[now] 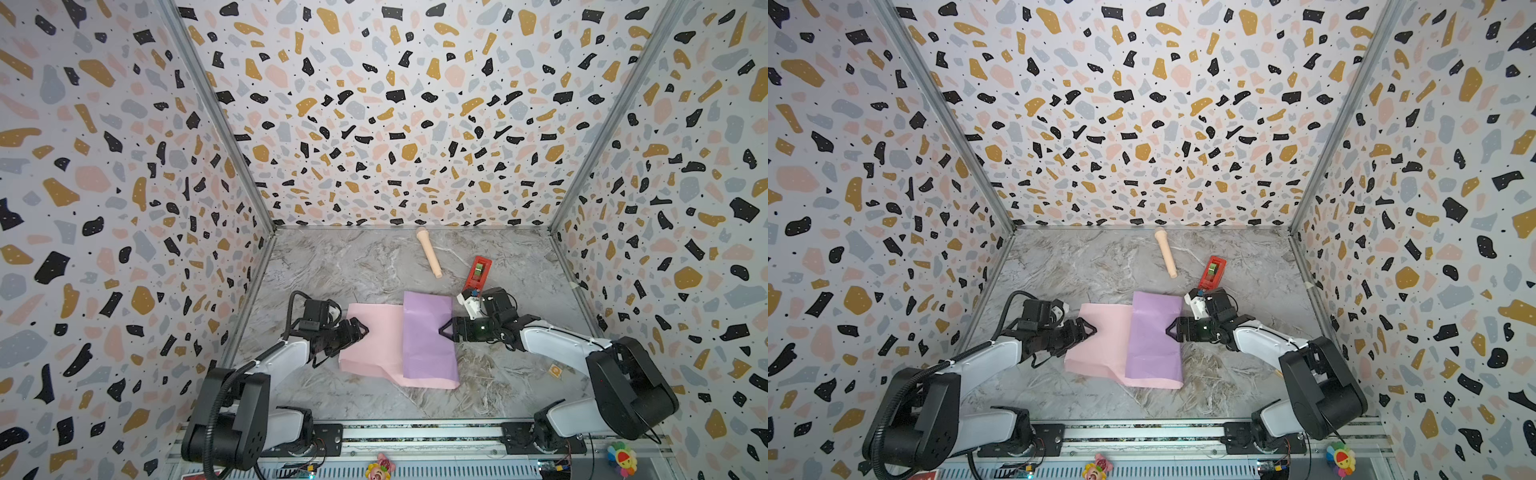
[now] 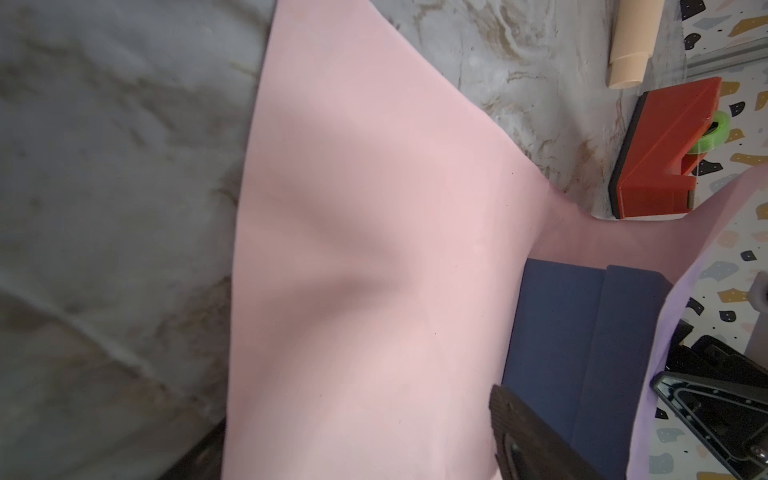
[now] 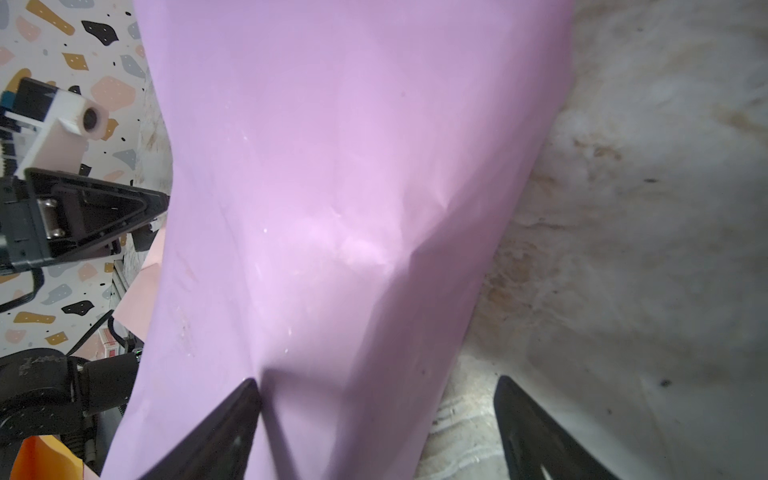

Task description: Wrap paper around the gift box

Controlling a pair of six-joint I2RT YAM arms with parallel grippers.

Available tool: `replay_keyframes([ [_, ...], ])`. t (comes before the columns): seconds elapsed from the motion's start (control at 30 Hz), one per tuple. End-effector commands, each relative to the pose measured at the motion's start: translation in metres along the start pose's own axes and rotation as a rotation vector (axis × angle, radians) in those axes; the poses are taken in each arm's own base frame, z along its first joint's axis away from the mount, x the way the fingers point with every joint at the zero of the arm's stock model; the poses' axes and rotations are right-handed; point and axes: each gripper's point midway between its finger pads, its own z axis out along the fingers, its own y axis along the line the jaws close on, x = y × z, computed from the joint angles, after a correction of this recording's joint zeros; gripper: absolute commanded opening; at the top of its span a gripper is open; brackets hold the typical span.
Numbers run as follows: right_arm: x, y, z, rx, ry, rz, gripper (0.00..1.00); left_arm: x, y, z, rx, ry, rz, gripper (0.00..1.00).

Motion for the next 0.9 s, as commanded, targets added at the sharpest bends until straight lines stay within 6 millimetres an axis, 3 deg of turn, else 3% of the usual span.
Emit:
replay_keyframes([
  [0.0,0.044,-0.038,0.004,0.161,0.143,0.059,0.87,-0.01,-0.013,-0.001,0.065,0.011,0.058,0.81],
  [0.17,0.044,-0.038,0.004,0.159,0.143,0.06,0.87,-0.019,-0.016,0.002,0.051,0.034,0.115,0.72],
  [0.57,0.044,-0.037,0.003,0.157,0.143,0.062,0.86,-0.028,-0.011,0.005,-0.005,0.053,0.169,0.34],
  [0.87,0.043,-0.037,0.004,0.156,0.142,0.064,0.86,-0.027,-0.01,0.0,-0.026,0.049,0.192,0.18],
])
